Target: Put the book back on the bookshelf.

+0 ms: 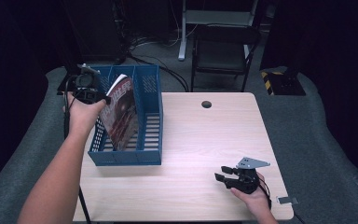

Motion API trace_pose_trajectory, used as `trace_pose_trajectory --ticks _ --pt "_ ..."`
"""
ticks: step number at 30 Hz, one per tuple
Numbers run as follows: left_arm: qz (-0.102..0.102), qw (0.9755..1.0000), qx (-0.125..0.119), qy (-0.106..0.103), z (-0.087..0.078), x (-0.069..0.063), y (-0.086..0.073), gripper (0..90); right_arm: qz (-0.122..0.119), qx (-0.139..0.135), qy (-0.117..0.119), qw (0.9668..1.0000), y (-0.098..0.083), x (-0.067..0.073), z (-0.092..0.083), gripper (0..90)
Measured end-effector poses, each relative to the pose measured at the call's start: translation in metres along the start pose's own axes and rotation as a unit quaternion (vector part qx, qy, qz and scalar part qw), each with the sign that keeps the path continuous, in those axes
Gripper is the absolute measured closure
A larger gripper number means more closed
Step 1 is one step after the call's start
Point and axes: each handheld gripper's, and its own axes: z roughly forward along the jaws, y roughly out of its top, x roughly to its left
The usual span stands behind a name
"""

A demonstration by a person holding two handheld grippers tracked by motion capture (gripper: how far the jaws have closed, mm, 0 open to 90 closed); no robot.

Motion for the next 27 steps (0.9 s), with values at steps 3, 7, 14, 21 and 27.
trace_pose_trajectory --ticks 3,7,14,21,27 --pt "-0.011 0.9999 -0.008 0.006 0.001 0.0 0.004 84.6 0.001 -0.001 0.0 1.0 0.0 0.0 0.0 52.8" --pt "-0.012 0.9997 -0.013 0.018 0.004 -0.002 0.01 84.6 -0.001 -0.004 -0.002 1.0 0.0 0.0 -0.001 52.8" --pt "-0.034 0.9988 -0.026 0.025 0.012 -0.001 0.015 84.6 0.002 -0.006 0.0 1.0 0.0 -0.001 -0.002 52.8" --pt "-0.04 0.9976 -0.036 0.044 0.021 -0.004 0.018 84.6 0.0 -0.007 0.003 1.0 0.0 -0.001 -0.003 52.8" --pt "-0.047 0.9969 -0.039 0.05 0.024 -0.004 0.021 84.6 0.002 -0.008 0.0 1.0 0.0 -0.001 -0.003 52.8"
